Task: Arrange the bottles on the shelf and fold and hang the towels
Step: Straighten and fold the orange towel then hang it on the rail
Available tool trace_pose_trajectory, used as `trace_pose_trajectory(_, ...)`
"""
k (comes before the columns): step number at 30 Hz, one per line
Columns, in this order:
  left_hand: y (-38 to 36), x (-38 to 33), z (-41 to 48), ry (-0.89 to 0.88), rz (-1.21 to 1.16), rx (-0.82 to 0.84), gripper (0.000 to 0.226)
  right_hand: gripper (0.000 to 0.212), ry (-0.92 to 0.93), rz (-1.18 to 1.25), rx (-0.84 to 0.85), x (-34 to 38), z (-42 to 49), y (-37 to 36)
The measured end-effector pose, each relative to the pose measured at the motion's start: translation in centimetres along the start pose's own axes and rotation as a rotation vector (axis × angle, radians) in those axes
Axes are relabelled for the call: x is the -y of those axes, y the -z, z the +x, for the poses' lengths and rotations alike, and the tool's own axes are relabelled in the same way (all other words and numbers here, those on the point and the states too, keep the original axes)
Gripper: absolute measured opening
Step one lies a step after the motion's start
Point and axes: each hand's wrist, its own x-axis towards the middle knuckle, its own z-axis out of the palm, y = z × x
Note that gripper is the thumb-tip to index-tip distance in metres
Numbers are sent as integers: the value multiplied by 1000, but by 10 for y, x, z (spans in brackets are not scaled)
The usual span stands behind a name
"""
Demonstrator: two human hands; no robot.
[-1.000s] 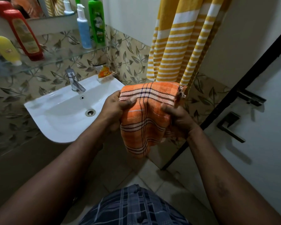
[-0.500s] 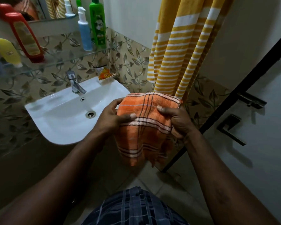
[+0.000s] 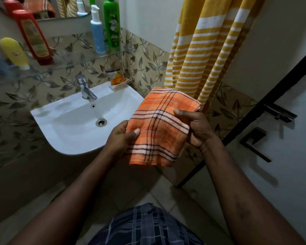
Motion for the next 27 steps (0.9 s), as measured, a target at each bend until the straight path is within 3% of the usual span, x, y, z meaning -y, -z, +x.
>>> trace_pose_trajectory(2, -3, -8, -1, 14, 25, 23, 41, 57, -13, -50, 63, -2, -4, -4)
trace_pose_trajectory(5, -5, -10, 0, -22, 243, 99, 90, 57, -7, -93, 80, -3, -4, -8)
trace_pose_trajectory(7, -4, -6, 3, -15, 300, 91, 101, 41, 1, -139, 75, -1, -4, -10)
trace_pose_trajectory(9, -2, -4, 5, 12, 246, 91, 100, 32, 6, -167, 83, 2, -6, -9)
trace_pose_trajectory(15, 18, 3, 5, 147, -142, 279, 59, 50, -21, -90, 40, 4, -7, -8)
trace_pose_trajectory(19, 23, 1, 6, 189, -247, 230, 40, 60, 3, -48, 17, 8, -6, -5)
trace_pose_trajectory(24, 20, 2, 13, 225, -320, 153, 47, 45, 16, -33, -52, 9, -6, -11)
trace_pose_trajectory(27, 17, 5, 12, 247, -386, 109, 66, 49, 38, -27, -146, 6, -3, -12)
